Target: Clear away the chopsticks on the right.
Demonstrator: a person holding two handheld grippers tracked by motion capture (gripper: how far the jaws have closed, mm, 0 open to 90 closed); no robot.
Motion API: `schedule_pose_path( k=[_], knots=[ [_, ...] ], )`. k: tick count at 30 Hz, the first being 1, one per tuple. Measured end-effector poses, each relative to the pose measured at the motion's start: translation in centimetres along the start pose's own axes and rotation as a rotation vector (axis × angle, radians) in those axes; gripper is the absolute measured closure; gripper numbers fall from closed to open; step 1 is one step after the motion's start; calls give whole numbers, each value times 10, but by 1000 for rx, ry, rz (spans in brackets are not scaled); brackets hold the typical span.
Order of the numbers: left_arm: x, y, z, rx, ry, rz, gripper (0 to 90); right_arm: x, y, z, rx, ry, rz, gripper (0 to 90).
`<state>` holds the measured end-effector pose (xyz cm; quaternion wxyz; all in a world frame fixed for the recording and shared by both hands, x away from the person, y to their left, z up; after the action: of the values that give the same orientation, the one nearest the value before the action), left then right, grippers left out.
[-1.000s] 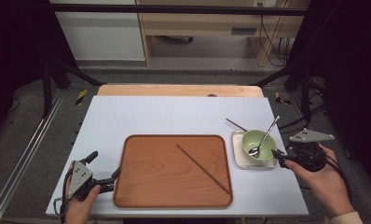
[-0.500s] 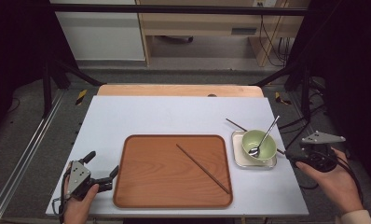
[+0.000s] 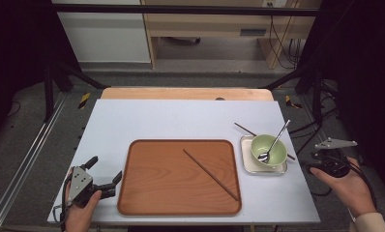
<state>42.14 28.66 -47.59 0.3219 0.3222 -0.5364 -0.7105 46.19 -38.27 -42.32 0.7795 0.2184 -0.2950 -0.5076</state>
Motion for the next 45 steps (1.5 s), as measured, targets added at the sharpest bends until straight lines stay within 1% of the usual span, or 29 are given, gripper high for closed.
schedule_pose_path(
  k=[4,6,7,8,12,16,18,22,24,25,27,29,30,31,34,35,37,42,45],
  knots=[
    [1,1,0,3,-2,-4,22,1,-2,-7,-28,14,14,484],
    [1,1,1,5,-4,-4,22,2,-3,-10,-42,10,29,496],
    [1,1,0,5,-4,-6,22,1,-4,-11,-45,13,35,507],
    [1,1,0,6,-3,-7,22,1,-4,-12,-47,14,31,518],
    [1,0,-2,-5,-8,-6,23,0,-5,-19,-56,22,56,563],
    [1,1,-1,-1,-6,-7,24,-3,-4,-28,-57,28,61,581],
    [1,1,0,-1,-5,-6,25,-7,-4,-33,-66,23,81,598],
    [1,1,0,-2,-6,-7,26,-9,-4,-42,-73,23,97,631],
    [1,1,0,-2,-6,-8,26,-9,-4,-47,-86,27,100,637],
    [1,0,-1,-3,-7,-8,25,-9,-4,-51,-98,21,114,640],
    [1,0,-1,-4,-6,-9,26,-8,-3,-56,-103,22,109,643],
    [1,0,-1,-4,-5,-9,26,-7,-1,-60,-109,18,115,651],
    [1,0,0,-3,-5,-10,26,-7,-1,-62,-115,20,119,653],
    [1,1,0,-2,-4,-10,26,-6,-1,-64,-120,12,134,659],
    [1,2,0,3,-1,-9,27,-6,0,-68,-132,11,156,675],
    [1,1,0,2,-1,-10,27,-6,1,-68,-135,13,149,681],
    [1,1,0,0,-2,-10,27,-6,2,-69,-134,19,163,688],
    [1,1,0,-3,-4,-12,28,-10,3,-72,-142,20,172,700],
    [1,1,0,0,-3,-9,28,-11,4,-75,-145,26,169,722]
  ],
)
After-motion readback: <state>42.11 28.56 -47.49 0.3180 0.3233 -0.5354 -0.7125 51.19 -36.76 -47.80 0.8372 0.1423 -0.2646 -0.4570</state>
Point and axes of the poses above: each handheld gripper's, and its own axes: z roughly backward along the jaws, y roughly out of its top, x roughly to its right, the point moved 3 cm from there along -z, roughly forward along the jaws, and after that the axes turned 8 degrees about -y, right-handed, at the moved point
